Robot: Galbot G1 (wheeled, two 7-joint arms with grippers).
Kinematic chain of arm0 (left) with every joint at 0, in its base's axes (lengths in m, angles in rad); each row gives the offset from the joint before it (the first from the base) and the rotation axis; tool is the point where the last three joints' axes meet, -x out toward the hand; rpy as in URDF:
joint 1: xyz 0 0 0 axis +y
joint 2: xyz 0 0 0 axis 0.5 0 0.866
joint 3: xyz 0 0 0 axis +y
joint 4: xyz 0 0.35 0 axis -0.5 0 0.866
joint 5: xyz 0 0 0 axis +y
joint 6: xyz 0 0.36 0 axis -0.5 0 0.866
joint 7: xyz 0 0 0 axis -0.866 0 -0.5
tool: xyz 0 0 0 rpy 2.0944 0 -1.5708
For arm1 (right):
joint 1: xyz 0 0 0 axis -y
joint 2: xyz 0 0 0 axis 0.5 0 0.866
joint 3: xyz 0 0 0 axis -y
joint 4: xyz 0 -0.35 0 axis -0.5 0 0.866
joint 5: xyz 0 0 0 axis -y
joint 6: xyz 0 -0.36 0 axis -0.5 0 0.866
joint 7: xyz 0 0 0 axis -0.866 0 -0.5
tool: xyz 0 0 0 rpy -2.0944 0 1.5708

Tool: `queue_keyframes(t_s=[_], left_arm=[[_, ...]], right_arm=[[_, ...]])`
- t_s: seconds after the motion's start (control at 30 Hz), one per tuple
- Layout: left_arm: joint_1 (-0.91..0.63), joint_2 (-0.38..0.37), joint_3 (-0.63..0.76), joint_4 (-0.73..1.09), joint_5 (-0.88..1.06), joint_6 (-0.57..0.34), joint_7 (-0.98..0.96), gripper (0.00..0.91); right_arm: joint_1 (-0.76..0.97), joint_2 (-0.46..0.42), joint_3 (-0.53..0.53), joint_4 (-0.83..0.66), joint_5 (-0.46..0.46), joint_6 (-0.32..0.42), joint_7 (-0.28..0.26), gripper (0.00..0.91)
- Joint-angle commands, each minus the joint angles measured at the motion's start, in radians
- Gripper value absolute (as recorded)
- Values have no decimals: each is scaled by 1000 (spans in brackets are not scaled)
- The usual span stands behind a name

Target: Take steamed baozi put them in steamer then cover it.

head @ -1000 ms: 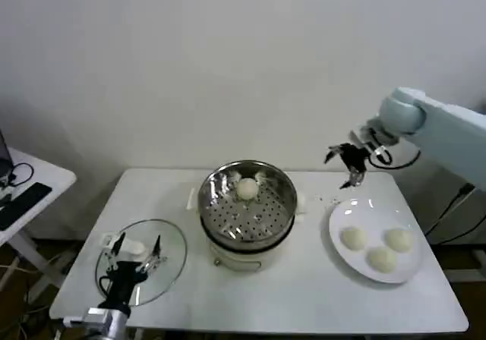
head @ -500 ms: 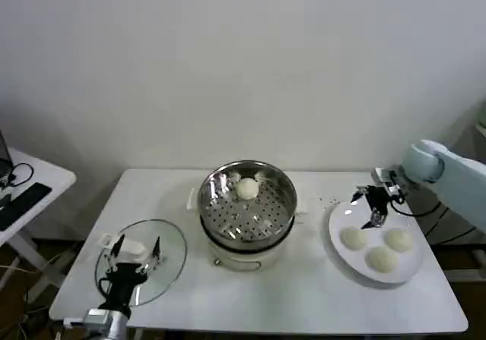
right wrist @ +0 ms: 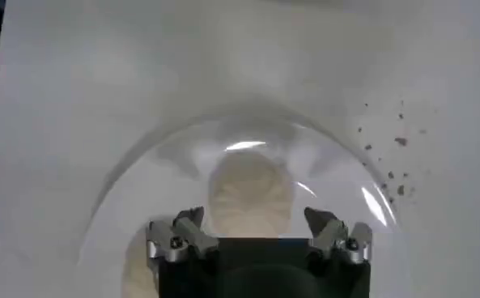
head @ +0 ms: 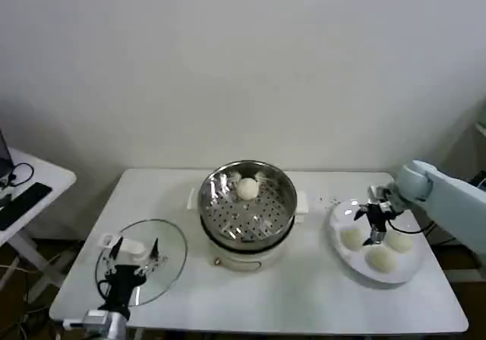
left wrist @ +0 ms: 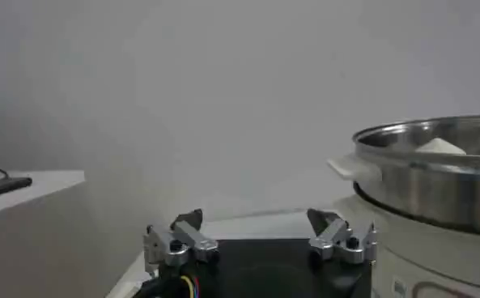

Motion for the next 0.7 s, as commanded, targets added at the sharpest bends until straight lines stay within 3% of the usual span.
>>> queue_keyframes(t_s=[0.03, 0.37, 0.43, 0.7], left_arm=[[-2, 0, 0, 3, -2, 0, -1, 907], [-4, 1, 0, 6, -4, 1, -1, 907], [-4, 1, 0, 5, -4, 1, -1, 907], [-4, 0, 0, 3, -4, 1, -1, 907]], right_arm=[[-36, 59, 17, -66, -14, -3, 3, 907], [-35, 82, 20, -87, -27, -4, -9, 907], [-34, 82, 21, -88, -30, -5, -11, 836], [-30, 75, 24, -84, -30, -6, -19, 746]])
